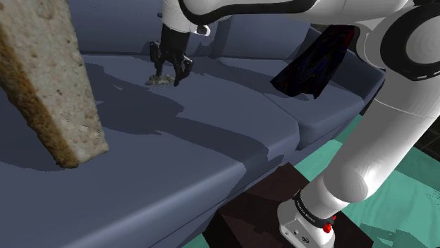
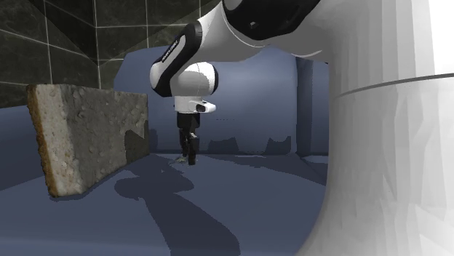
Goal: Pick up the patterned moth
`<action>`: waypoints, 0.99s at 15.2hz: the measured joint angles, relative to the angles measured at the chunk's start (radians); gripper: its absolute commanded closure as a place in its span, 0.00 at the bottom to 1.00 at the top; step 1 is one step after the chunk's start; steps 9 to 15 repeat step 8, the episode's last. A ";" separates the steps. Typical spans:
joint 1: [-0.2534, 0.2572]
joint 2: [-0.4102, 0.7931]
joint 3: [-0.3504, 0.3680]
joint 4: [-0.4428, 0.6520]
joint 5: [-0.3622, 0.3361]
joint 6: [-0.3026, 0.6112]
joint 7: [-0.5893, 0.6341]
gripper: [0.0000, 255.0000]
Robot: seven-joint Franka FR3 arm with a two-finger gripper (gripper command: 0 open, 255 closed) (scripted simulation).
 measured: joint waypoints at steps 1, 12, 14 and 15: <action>0.000 -0.003 0.001 0.012 0.002 -0.015 -0.001 1.00; 0.004 -0.007 0.004 0.095 0.007 -0.101 -0.005 1.00; 0.004 -0.007 0.004 0.095 0.007 -0.101 -0.005 1.00; 0.004 -0.007 0.004 0.095 0.007 -0.101 -0.005 1.00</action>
